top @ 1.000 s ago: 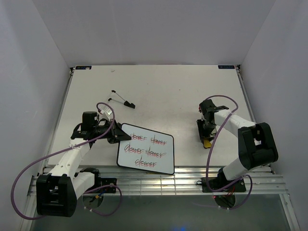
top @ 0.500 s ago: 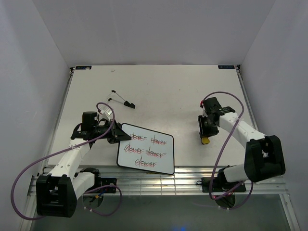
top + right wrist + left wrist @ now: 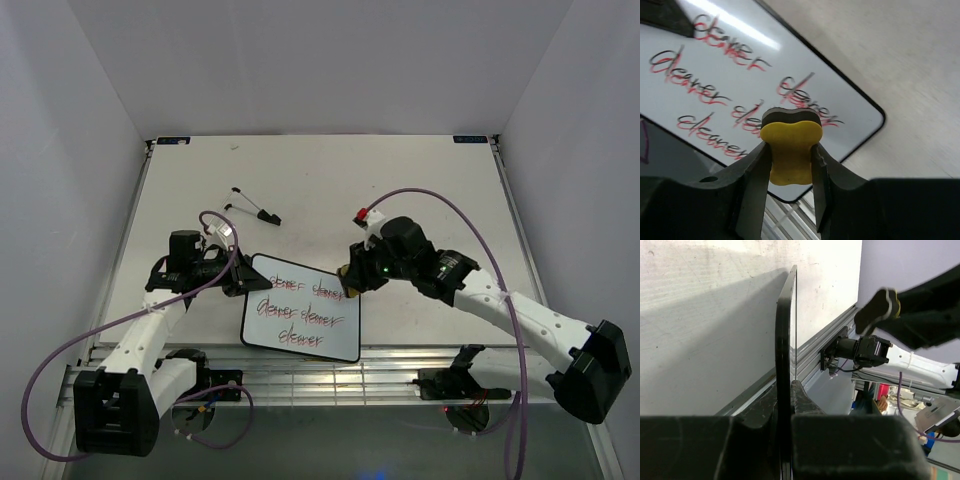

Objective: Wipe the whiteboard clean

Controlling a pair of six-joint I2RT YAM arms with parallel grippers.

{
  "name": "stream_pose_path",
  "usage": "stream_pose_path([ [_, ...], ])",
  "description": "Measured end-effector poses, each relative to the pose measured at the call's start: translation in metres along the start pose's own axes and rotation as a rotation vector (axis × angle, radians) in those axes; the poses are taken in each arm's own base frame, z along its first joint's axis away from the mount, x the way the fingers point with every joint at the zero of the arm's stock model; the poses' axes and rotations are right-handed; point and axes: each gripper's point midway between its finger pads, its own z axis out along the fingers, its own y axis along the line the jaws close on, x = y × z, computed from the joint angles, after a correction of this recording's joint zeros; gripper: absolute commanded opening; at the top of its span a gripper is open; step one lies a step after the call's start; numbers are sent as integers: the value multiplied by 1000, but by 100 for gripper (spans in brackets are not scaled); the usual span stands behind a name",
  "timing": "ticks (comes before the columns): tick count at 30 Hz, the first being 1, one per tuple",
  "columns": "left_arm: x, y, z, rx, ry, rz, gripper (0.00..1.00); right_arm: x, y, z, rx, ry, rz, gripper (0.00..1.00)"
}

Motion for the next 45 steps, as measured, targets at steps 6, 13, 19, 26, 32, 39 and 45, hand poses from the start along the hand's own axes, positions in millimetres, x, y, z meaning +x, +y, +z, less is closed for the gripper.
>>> stream_pose_path([
  [6, -6, -16, -8, 33, -50, 111, 0, -2, 78, 34, -125, -5, -113, 27],
  [13, -14, -50, -26, 111, -167, 311, 0, -37, 129, 66, -101, -92, -193, 27],
  [19, -17, -55, -27, 131, -182, 345, 0, -57, 139, 80, -63, -150, -229, 27],
  [26, -20, -42, -19, 99, -168, 301, 0, -73, 134, 96, 40, -168, -251, 26],
  [32, -19, -33, -15, 75, -149, 238, 0, -78, 127, 111, 97, -165, -220, 26],
  [39, -18, -27, -12, 57, -139, 195, 0, -72, 119, 116, 65, -127, -133, 26],
  [45, -15, -24, -11, 44, -131, 165, 0, -66, 112, 119, 47, -86, -86, 27],
])
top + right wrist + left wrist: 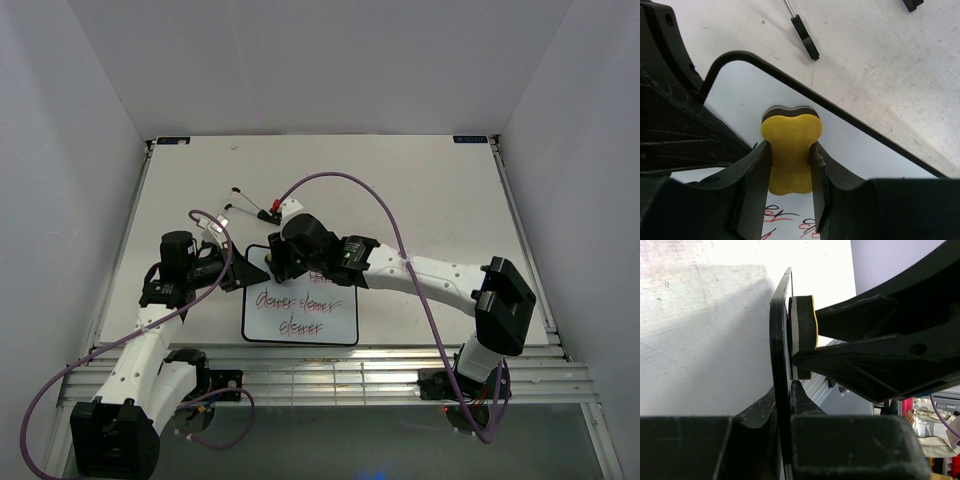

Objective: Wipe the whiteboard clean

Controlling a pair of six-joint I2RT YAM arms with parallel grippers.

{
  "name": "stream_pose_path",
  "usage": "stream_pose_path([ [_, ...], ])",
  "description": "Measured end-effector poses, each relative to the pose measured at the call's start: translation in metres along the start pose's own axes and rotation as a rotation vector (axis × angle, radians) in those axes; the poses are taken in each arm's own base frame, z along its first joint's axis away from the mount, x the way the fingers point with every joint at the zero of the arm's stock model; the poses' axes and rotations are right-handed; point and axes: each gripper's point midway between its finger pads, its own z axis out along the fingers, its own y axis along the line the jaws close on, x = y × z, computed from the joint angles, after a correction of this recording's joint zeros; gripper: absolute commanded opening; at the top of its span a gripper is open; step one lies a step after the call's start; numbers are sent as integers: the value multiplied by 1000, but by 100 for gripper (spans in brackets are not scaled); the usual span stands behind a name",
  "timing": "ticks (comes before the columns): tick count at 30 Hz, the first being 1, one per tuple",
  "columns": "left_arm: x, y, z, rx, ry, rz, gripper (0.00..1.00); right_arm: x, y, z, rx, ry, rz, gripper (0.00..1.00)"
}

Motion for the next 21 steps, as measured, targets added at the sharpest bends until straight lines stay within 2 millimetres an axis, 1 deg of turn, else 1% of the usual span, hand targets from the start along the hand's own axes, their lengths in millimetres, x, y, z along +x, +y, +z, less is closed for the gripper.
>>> stream_pose_path([
  [3, 1, 1, 0, -9, 1, -13, 0, 5, -8, 1, 8, 20, 20, 27],
  [6, 1, 3, 0, -17, 1, -25, 0, 13, -22, 1, 33, 44, 44, 27],
  [11, 3, 3, 0, -22, 5, -38, 0, 41, -51, -6, 94, 108, 66, 27],
  [14, 5, 4, -1, -29, 12, -55, 0, 56, -63, -10, 121, 141, 80, 27],
  [18, 9, 5, -1, -31, 26, -68, 0, 65, -61, -12, 102, 166, 91, 27],
  [21, 10, 5, -1, -33, 32, -73, 0, 66, -58, -12, 92, 173, 90, 27],
])
